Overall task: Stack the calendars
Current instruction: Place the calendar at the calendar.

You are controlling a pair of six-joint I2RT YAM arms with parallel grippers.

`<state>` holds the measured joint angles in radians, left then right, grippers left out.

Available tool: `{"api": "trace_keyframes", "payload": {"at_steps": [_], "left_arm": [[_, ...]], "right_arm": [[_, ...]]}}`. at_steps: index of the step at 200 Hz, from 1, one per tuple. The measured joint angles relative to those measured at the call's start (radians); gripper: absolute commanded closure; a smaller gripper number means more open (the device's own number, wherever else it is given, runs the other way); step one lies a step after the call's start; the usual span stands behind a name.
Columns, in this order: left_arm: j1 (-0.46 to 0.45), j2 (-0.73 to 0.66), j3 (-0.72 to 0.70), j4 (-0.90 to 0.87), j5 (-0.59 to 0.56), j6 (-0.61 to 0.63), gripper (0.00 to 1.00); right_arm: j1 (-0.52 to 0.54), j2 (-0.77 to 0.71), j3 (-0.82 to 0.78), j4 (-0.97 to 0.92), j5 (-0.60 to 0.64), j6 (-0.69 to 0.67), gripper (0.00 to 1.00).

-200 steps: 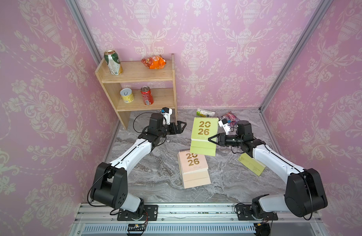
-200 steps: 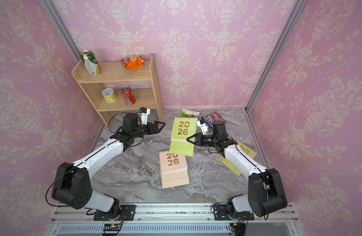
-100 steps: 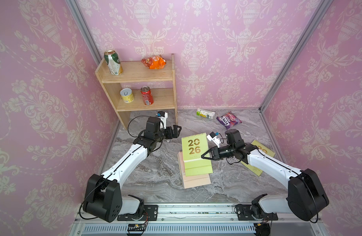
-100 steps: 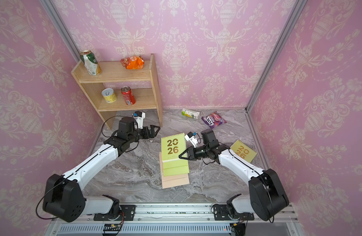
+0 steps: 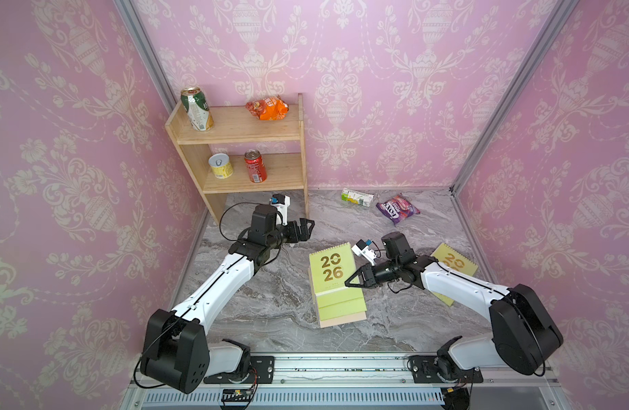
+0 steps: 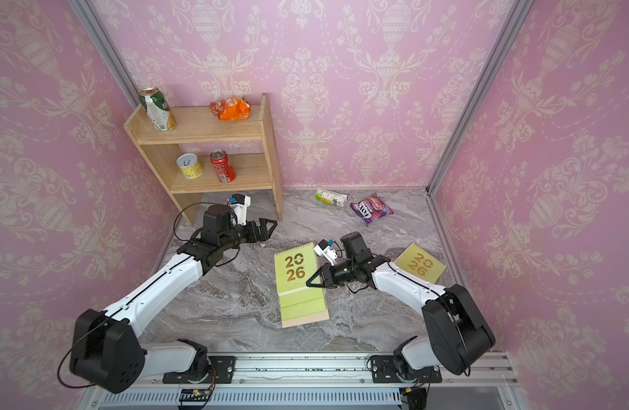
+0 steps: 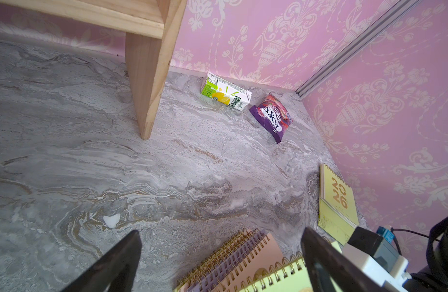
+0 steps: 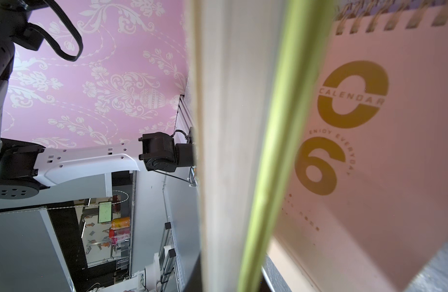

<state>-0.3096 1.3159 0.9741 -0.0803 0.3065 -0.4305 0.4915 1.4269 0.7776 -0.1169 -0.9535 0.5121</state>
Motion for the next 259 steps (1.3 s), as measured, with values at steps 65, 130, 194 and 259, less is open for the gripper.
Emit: {"api": "trace_keyframes", "payload": {"at_steps": [65,130,194,259], "left_arm": [[0.0,0.0,-0.003,-0.003,0.0,0.006,0.01],[0.0,0.0,-0.003,-0.019,0.0,0.023,0.01],[0.0,0.0,-0.003,-0.019,0.001,0.026,0.01],[0.0,0.0,-0.003,-0.019,0.001,0.026,0.01]], "right_arm": [[0.002,0.06,-0.026,0.031,0.0,0.013,1.0],[0.002,0.063,-0.029,0.03,0.006,0.011,0.93],[0.002,0.063,-0.026,-0.01,0.03,-0.016,0.78],[-0.011,0.064,-0.026,-0.07,0.1,-0.031,0.64]]}}
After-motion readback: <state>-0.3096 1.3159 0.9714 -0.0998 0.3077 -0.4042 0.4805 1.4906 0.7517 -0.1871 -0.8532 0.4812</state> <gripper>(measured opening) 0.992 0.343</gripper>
